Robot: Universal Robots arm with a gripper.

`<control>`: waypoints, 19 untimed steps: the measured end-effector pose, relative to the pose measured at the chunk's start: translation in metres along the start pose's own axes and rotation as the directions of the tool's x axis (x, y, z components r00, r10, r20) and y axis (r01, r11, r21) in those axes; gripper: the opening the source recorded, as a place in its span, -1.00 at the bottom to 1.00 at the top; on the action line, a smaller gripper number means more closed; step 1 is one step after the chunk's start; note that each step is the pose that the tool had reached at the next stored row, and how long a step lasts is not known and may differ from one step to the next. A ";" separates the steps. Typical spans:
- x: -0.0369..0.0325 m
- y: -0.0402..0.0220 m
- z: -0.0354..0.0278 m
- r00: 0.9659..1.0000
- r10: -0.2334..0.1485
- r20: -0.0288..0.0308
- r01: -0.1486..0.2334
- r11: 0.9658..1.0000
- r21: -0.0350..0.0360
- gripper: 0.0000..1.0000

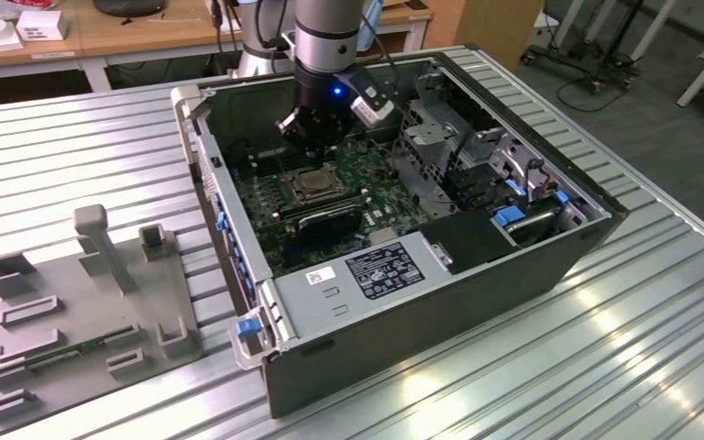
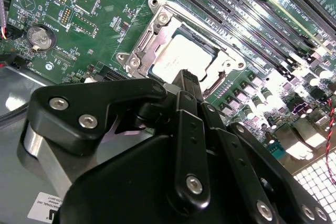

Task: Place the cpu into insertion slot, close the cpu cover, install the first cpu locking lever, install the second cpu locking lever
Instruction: 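Install the first cpu locking lever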

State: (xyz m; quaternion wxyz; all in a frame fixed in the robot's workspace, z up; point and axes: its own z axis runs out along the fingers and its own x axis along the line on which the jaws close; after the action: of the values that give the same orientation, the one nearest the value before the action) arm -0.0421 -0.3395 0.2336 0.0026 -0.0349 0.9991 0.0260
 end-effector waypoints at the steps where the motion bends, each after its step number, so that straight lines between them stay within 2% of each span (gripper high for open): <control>1: 0.0000 0.0000 0.0000 1.000 0.000 0.000 0.000 1.000 0.000 -0.80; 4: 0.0014 0.0001 -0.0001 1.000 0.000 0.000 0.000 1.000 0.000 -0.80; 7: 0.0071 0.0005 0.0000 1.000 0.000 0.001 0.000 1.000 0.000 -0.80; 11: 0.0172 0.0012 0.0002 1.000 0.000 0.002 0.000 1.000 0.000 -0.80; 19: 0.0442 0.0031 0.0005 1.000 0.000 0.008 0.000 1.000 0.001 -0.80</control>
State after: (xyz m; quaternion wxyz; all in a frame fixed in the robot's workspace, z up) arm -0.0864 -0.3395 0.2330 0.0067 -0.0349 0.9990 0.0259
